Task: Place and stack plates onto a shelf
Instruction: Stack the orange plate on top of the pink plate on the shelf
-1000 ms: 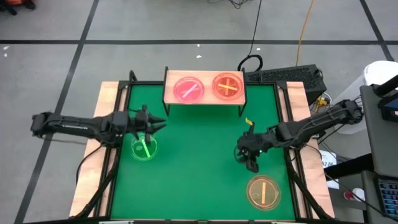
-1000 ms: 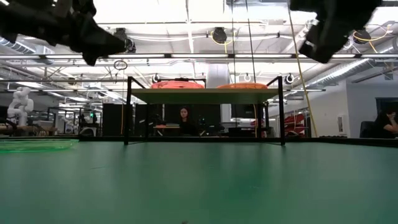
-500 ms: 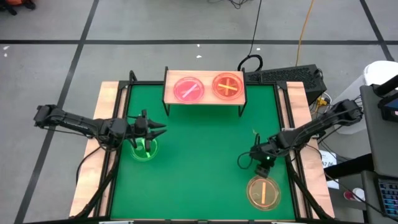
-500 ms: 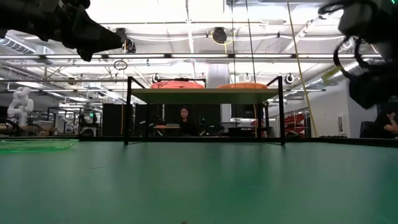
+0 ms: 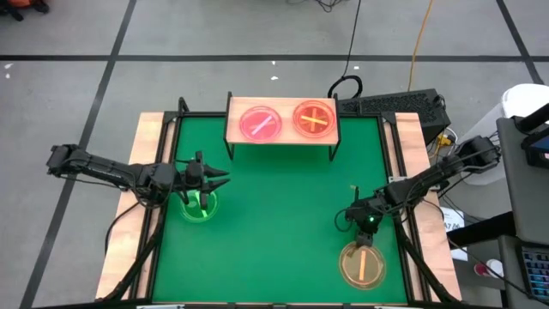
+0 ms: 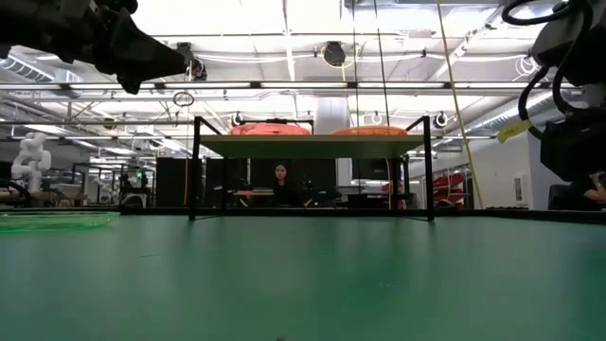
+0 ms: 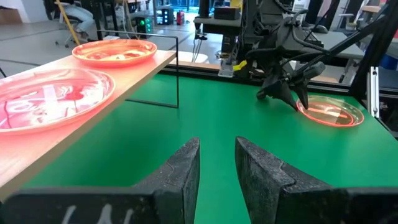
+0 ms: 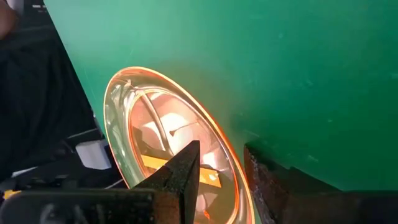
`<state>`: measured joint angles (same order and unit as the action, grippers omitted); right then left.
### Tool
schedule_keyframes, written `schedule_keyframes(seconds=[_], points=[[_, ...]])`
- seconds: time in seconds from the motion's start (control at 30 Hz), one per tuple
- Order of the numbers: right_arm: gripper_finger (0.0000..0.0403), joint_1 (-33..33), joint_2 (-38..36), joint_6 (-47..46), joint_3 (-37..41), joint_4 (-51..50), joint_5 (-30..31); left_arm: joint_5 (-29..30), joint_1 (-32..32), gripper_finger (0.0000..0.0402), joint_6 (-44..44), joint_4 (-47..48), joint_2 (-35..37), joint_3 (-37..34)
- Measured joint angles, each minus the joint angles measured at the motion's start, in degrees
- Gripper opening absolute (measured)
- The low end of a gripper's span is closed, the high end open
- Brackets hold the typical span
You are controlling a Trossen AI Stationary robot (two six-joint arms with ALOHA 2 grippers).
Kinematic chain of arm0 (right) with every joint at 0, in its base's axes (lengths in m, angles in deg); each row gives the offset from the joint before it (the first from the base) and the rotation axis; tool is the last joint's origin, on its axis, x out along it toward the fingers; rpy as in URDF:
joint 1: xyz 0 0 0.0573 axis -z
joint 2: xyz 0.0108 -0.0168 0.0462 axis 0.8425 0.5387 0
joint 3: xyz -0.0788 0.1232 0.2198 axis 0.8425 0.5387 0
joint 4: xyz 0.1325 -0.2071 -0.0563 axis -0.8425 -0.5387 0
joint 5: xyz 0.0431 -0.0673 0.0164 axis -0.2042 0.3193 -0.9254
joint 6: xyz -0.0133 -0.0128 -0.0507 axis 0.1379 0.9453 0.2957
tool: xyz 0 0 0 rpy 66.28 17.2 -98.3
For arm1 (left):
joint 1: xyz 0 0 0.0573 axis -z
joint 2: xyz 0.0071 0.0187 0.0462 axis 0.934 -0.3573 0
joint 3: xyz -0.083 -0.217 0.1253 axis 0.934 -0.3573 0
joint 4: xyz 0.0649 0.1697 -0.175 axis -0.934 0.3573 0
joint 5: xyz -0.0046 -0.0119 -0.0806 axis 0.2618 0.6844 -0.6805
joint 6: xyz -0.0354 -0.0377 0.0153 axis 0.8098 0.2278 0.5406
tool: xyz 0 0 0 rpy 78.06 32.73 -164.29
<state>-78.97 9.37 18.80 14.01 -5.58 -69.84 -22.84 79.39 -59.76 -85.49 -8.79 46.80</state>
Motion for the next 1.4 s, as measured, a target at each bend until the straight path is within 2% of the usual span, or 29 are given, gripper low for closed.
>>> schedule_keyframes(seconds=[0.13,0.33,0.5,0.67,0.83,0.97,1.2,1.4], points=[[0.0091,0.10,0.00,1.51,0.07,0.30,2.86,0.00,0.00,0.0106,0.29,0.00,0.00,0.00],[0.0009,0.17,0.02,2.58,0.11,0.28,5.51,0.00,0.00,0.0106,0.55,0.01,0.00,0.00],[0.0001,0.61,0.09,3.14,0.20,4.27,6.44,0.00,0.00,0.0106,0.40,0.02,0.00,0.00],[0.0000,3.95,0.11,7.54,0.16,18.26,8.90,0.90,0.00,0.0106,0.37,0.02,0.00,0.00],[0.0000,11.21,0.11,17.42,-1.81,28.41,12.98,1.42,0.00,0.0106,0.36,-0.48,0.00,0.00],[0.0000,18.99,0.09,25.29,-6.98,28.55,17.43,1.42,0.00,0.0106,0.20,-1.67,0.00,0.02],[0.0000,31.83,0.09,35.06,-21.03,28.85,27.87,1.42,0.00,0.0106,-0.45,-4.55,0.00,0.04],[0.0000,41.07,4.63,41.38,-30.64,27.97,29.93,1.40,-0.02,0.0106,-0.46,-4.63,-0.02,0.04]])
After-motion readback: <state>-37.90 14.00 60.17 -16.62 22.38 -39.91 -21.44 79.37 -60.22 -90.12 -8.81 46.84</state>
